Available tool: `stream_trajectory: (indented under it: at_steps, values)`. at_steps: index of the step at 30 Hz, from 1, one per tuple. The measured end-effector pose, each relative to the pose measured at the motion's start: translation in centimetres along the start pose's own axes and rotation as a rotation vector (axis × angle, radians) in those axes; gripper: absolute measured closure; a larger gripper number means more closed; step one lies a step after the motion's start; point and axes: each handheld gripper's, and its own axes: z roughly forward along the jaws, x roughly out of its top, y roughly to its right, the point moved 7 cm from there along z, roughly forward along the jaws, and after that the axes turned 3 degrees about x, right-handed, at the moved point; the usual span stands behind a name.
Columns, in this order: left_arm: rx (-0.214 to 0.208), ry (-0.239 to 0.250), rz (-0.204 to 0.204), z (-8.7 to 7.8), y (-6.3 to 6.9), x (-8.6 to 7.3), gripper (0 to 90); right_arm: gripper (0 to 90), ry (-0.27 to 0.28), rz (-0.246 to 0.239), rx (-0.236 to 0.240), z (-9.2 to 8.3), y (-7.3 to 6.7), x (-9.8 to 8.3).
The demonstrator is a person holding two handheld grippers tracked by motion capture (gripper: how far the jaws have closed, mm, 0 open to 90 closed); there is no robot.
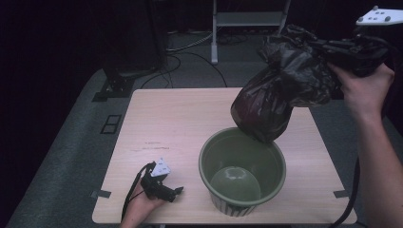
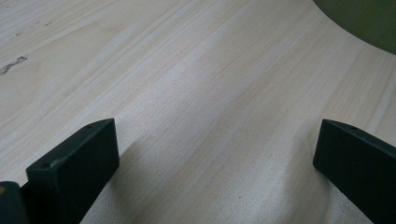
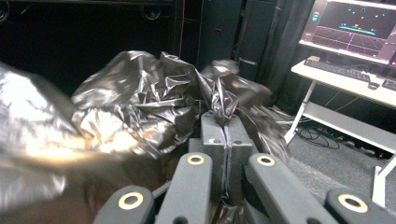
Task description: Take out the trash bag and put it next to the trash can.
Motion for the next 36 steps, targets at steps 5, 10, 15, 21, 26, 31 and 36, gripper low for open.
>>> stream_trajectory:
  at_steps: [5,10,15,21,26,31,36]
  values:
    - [0.0,0.0,0.0,0.0,0.0,0.0,0.0,90.0,0.005,-0.003,-0.003,0.0,0.0,0.5]
    - [0.0,0.0,0.0,0.0,0.0,0.0,0.0,90.0,0.008,0.006,0.006,0.2,0.1,0.7]
    - [0.0,0.001,0.0,0.0,0.0,0.0,0.0,90.0,0.02,0.021,0.023,0.4,0.1,1.1]
    - [0.001,0.001,-0.001,0.0,0.0,0.0,0.0,90.0,-0.03,0.039,0.025,2.2,0.5,-1.7]
    - [0.0,-0.001,0.0,0.0,0.0,0.0,0.0,90.0,-0.078,0.068,0.0,4.2,2.2,-5.2]
    - [0.0,0.0,-0.002,0.0,0.0,0.0,0.0,87.8,-0.127,0.1,-0.01,5.9,3.4,-8.7]
    - [0.0,0.001,-0.002,0.0,0.0,0.0,0.0,65.9,-0.156,0.096,-0.019,6.5,3.3,-9.8]
